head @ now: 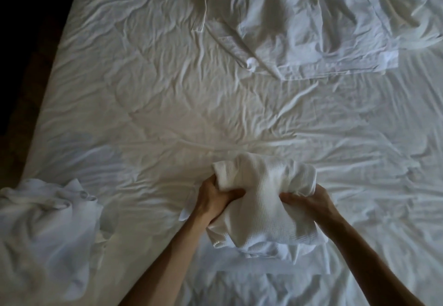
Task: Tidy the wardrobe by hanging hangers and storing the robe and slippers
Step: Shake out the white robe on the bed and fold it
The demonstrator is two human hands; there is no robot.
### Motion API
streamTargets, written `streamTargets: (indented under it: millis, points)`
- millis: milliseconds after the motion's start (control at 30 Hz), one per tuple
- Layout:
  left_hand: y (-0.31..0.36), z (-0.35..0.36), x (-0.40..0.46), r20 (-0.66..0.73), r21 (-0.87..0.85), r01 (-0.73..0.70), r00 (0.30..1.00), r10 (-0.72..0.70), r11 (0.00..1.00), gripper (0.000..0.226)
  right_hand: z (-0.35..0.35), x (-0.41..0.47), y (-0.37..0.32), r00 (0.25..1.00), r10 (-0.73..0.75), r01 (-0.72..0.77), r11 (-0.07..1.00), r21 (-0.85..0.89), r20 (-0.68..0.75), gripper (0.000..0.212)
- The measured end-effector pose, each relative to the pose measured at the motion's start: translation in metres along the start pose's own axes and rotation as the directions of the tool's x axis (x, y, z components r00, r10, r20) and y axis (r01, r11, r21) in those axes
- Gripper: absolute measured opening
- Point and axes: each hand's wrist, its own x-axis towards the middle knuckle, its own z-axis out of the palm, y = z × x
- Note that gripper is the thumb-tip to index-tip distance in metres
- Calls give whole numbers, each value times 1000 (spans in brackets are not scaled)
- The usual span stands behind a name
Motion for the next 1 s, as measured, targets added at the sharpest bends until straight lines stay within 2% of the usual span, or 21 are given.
streamTargets:
  millis: [67, 167, 233, 333, 400, 467, 567, 667, 733, 867, 1000]
  points:
    - [3, -5, 7, -19, -25, -12, 1000, 11, 1000, 59, 0, 16, -4, 995, -78, 73, 994, -82, -62, 39]
    - [15, -9, 23, -78, -44, -55, 996, 51, 997, 53, 0, 45, -5, 970, -141, 98, 972, -214, -197, 74]
    - [20, -10, 32, -108, -61, -53, 993, 46, 997, 54, 7, 58, -13, 976, -80, 52, 988, -143, -202, 79]
    - [20, -12, 37, -140, -76, 52, 988, -62, 996, 69, 12, 67, -22, 989, 55, -53, 998, 18, -138, 100]
    - [19, -13, 41, -97, -80, 111, 988, -119, 991, 65, 6, 73, -27, 993, 87, -84, 996, 41, -80, 91]
    - [22, -16, 42, -32, -82, 184, 982, -187, 980, 67, 0, 79, -29, 994, 105, -105, 994, -11, 2, 78]
    - [28, -19, 46, 37, -85, 266, 964, -263, 960, 73, -4, 85, -30, 990, 109, -102, 991, -81, 89, 70]
    - [37, -22, 45, 90, -97, 289, 956, -281, 952, 55, 1, 80, -42, 994, 50, -41, 995, -91, 95, 48]
    - [36, -21, 47, 107, -98, 270, 960, -260, 958, 49, 4, 72, -51, 996, -12, 18, 997, -81, 84, 34]
    - [28, -18, 46, 111, -63, 153, 983, -146, 986, 65, 8, 56, -56, 988, -96, 97, 995, -2, 119, 22]
    - [33, -16, 38, 108, -48, 33, 994, -28, 998, 42, 6, 41, -68, 979, -32, 16, 997, 79, 202, 25]
